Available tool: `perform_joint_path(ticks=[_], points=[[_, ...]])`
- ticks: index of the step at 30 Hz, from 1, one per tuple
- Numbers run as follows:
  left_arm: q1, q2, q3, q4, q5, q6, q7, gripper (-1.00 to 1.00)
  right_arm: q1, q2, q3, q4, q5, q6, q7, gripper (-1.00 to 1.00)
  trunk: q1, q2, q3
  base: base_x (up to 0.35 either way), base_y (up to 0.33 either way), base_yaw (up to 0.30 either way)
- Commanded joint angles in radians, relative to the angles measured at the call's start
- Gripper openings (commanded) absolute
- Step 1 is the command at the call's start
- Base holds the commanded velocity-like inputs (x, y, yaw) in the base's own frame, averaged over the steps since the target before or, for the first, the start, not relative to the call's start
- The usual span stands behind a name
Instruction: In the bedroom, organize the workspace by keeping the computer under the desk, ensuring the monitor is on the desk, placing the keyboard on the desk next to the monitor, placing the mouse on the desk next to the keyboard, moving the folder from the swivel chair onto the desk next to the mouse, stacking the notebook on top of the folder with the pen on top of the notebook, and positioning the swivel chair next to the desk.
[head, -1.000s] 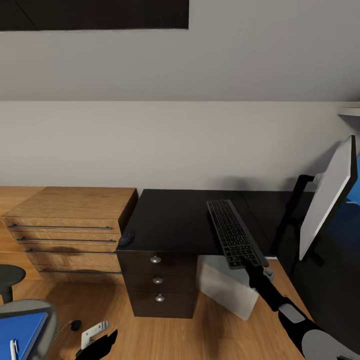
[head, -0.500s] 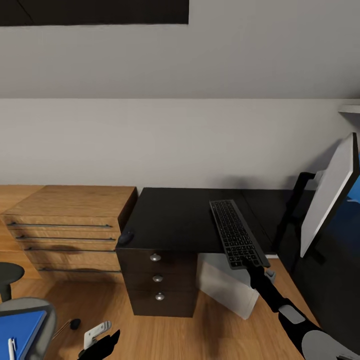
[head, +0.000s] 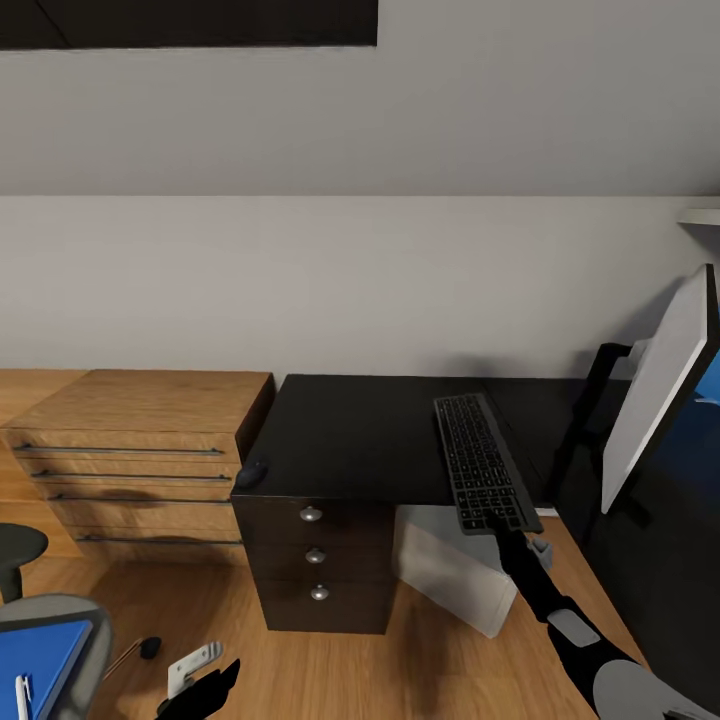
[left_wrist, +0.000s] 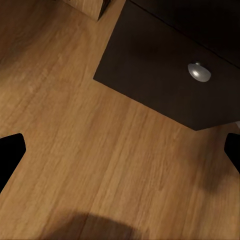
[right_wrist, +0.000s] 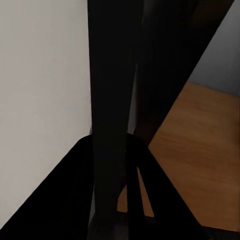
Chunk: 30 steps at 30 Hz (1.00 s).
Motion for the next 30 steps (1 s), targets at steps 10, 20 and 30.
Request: perform_joint_path(ticks=[10,20,30], points=[[-0.001,0.001,-0.005,0.002,0.009,-0.005,-0.005,1.0,-0.001,0.0,-0.027,0.0,-0.057,-0.001,-0.055,-1.0,0.0,0.0,-0.001,0.038,0.0,0.0],[-0.001,0.001,-0.007,0.003,0.008,-0.006,-0.006,1.0,-0.001,0.002,-0.028,0.0,-0.063,-0.002,-0.06,-1.0,0.0,0.0,-0.001,0.12,0.0,0.0],[-0.001,-0.02,-0.008,0.003,0.005,-0.006,-0.006,1.0,-0.001,0.001,-0.029,0.0,-0.063,-0.001,-0.061,-1.0,0.0,0.0,-0.001,0.026,0.0,0.0]])
